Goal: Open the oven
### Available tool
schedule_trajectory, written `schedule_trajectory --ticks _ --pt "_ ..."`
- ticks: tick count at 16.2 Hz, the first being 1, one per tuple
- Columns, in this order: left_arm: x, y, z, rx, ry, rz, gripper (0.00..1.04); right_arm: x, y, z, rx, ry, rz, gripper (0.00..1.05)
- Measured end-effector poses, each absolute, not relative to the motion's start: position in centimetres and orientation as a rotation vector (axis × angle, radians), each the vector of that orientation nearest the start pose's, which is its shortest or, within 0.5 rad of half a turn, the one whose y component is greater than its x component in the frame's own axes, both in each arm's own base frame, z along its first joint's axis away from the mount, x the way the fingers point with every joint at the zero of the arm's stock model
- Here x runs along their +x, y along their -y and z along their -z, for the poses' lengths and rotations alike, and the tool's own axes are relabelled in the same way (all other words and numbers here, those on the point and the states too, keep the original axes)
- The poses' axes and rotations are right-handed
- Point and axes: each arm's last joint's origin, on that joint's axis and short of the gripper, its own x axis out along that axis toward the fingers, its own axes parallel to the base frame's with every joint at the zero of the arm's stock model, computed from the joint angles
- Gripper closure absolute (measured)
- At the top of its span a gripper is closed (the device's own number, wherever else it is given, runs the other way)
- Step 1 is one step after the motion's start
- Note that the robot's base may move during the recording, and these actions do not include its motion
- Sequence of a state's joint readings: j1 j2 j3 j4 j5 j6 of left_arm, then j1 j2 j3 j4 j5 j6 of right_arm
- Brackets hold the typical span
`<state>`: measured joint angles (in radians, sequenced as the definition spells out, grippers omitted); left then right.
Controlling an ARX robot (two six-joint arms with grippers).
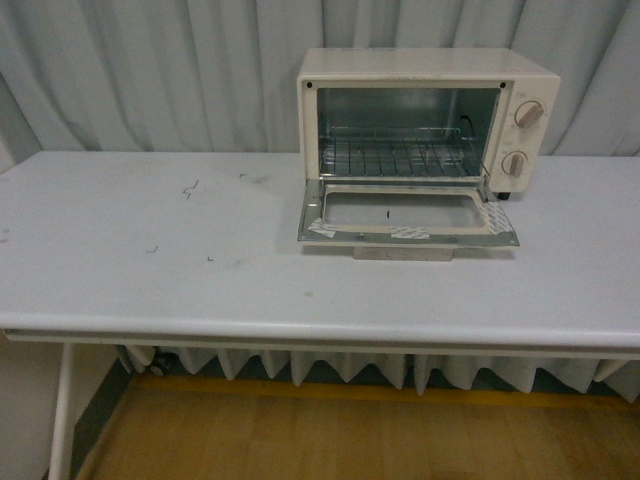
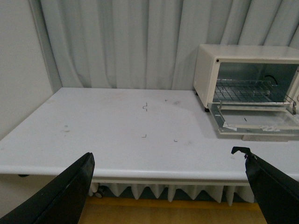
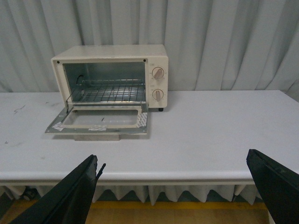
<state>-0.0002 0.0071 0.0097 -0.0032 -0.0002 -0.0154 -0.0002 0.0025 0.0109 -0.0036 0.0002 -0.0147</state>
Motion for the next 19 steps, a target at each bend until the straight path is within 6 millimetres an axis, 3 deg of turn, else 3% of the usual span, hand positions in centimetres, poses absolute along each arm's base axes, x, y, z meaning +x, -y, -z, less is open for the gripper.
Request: schedule_trajectory --ticks 19 --pt "9.75 0.00 -16.60 -0.015 -0.001 0.000 0.07 9.72 0.00 -16.67 -0.015 0.005 0.000 0.06"
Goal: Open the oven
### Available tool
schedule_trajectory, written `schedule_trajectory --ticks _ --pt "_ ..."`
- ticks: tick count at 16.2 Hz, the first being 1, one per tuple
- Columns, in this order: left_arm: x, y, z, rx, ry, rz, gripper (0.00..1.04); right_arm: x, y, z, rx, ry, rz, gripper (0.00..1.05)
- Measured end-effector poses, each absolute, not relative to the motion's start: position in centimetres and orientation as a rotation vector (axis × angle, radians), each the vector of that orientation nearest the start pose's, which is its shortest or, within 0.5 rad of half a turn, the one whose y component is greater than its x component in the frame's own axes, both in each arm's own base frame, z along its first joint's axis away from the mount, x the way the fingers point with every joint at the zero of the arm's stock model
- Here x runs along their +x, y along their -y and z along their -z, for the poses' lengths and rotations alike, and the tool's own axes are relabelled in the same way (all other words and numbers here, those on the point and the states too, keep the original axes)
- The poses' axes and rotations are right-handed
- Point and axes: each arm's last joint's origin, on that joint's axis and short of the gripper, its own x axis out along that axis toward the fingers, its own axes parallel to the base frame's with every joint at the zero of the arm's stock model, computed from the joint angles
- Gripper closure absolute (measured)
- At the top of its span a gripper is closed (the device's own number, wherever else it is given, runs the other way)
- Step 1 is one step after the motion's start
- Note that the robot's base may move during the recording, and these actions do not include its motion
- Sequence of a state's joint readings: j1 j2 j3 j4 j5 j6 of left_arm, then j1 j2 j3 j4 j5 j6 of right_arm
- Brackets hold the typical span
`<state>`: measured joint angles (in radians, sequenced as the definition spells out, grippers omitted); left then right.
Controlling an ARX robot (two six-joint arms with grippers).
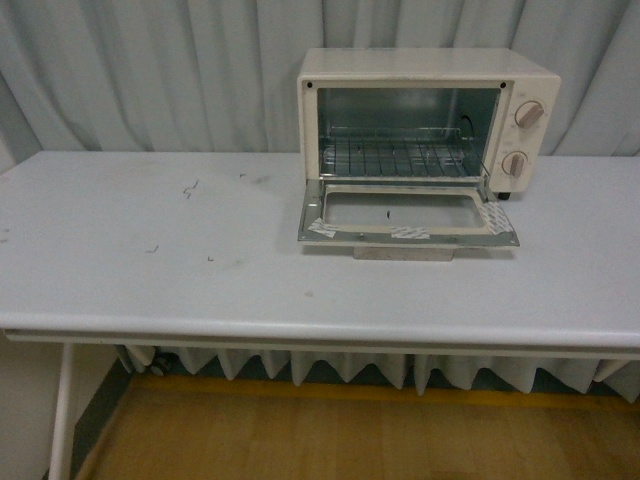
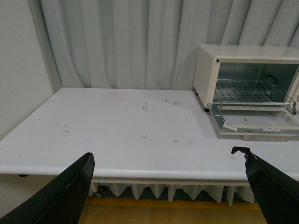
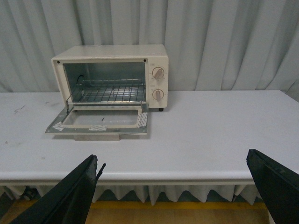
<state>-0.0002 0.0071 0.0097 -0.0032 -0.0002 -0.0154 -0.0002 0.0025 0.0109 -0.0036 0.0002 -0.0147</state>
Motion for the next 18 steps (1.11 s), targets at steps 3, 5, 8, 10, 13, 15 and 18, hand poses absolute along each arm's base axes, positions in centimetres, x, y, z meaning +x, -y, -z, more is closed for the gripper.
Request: schedule_trajectory --ticks 3,5,8,10,13,15,18 --pt "9.75 0.00 -16.60 -0.015 -0.001 0.000 0.07 9.72 0.00 -16.67 -0.015 0.005 0.000 0.06" --pt "9.75 0.00 -16.60 -0.015 -0.001 0.000 0.07 9.72 0.00 -16.67 -0.015 0.005 0.000 0.06" --pt "9.75 0.00 -16.60 -0.015 -0.001 0.000 0.07 9.72 0.00 -16.67 -0.015 0.005 0.000 0.06" --pt "9.75 0.00 -16.61 -0.016 0.001 0.000 0.07 9.72 0.00 -16.69 -0.015 0.007 0.000 0.06" --pt "9.75 0.00 -16.62 -0.015 0.002 0.000 0.07 9.72 0.01 -16.67 -0.015 0.005 0.002 0.06" --pt "9.75 0.00 -16.60 -0.015 0.000 0.000 0.07 9.72 0.00 -16.67 -0.015 0.005 0.000 0.06" --pt "9.75 0.00 -16.60 -0.014 -0.001 0.000 0.07 9.72 0.00 -16.67 -0.015 0.005 -0.001 0.06"
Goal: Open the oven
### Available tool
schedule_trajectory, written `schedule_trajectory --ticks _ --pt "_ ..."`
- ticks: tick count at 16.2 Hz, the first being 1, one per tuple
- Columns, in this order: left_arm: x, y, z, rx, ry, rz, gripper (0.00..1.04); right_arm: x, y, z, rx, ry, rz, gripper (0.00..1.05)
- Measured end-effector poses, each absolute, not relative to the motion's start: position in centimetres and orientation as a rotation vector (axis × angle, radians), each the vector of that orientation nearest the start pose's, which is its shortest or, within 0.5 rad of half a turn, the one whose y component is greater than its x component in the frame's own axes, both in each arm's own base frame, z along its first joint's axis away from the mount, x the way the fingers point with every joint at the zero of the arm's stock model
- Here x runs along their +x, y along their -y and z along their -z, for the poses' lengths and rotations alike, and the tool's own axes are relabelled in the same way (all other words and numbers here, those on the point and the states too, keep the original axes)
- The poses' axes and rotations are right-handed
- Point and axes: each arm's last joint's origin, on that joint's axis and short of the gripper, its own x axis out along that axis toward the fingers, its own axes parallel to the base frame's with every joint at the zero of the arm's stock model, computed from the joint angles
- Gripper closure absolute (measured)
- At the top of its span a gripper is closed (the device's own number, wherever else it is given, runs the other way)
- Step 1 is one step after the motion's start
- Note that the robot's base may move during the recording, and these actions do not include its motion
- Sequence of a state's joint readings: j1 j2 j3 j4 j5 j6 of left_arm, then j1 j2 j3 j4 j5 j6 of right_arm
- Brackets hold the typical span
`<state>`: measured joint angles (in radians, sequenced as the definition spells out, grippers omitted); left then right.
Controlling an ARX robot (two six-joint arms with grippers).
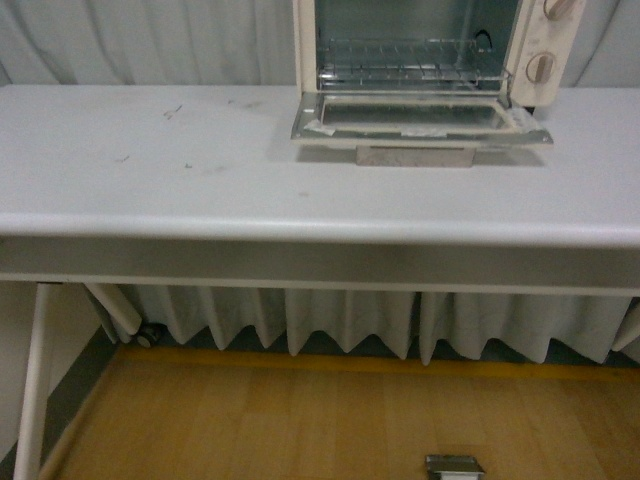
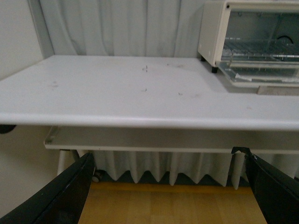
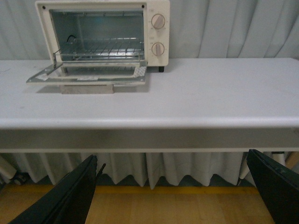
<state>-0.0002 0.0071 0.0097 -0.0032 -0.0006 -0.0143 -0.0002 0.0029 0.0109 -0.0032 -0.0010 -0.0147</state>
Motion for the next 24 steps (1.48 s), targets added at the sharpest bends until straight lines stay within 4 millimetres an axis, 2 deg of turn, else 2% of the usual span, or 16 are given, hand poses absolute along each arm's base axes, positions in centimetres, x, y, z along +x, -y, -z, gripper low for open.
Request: schedule_trajectory --ticks 24 --pt "9.75 0.00 -16.58 -0.014 -0.002 0.000 0.07 9.72 0.00 -16.66 -0.015 0.004 0.000 0.06"
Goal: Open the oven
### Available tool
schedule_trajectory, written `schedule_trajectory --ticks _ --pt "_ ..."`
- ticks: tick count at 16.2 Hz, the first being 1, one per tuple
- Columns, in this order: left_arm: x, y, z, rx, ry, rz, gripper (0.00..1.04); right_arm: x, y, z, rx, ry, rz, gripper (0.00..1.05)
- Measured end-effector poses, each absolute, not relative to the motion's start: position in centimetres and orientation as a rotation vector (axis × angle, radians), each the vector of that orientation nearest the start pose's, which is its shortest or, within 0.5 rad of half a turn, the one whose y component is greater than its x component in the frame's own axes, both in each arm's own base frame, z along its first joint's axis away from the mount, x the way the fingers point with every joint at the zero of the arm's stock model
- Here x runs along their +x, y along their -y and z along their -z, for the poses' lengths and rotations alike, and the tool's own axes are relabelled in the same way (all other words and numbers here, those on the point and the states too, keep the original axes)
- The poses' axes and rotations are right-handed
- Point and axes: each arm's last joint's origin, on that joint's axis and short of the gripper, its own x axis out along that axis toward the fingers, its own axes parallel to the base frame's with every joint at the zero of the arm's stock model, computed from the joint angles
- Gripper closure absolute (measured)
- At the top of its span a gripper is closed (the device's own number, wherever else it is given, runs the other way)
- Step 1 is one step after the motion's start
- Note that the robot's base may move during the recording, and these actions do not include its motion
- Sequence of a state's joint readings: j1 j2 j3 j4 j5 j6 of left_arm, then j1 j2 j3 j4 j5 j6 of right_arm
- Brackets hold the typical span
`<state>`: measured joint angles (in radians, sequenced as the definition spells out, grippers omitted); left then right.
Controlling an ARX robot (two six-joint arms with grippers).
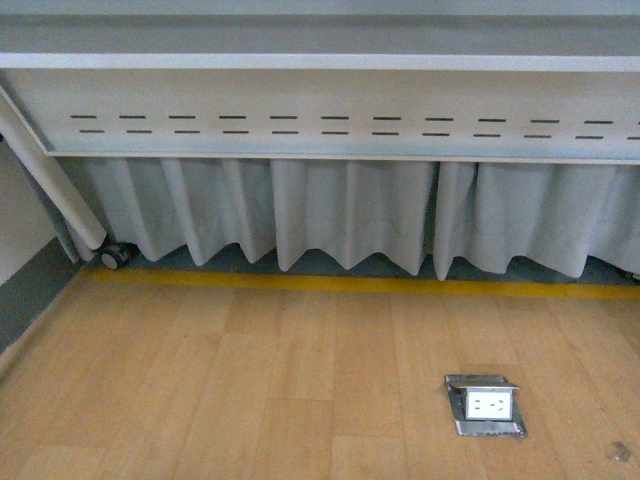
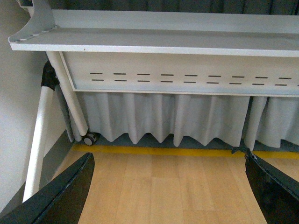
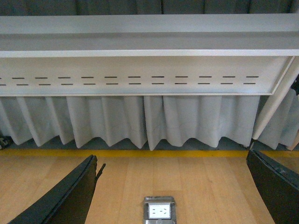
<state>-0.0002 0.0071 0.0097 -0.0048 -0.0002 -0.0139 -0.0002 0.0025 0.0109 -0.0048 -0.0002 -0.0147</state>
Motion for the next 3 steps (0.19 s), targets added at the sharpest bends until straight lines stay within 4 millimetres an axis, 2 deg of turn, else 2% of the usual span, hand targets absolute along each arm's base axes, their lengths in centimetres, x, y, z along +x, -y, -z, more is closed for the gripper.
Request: schedule_trajectory --ticks 3 --pt "9.75 0.00 -16.58 -0.014 -0.002 0.000 0.07 9.72 0.00 -16.66 -0.015 0.004 0.000 0.06"
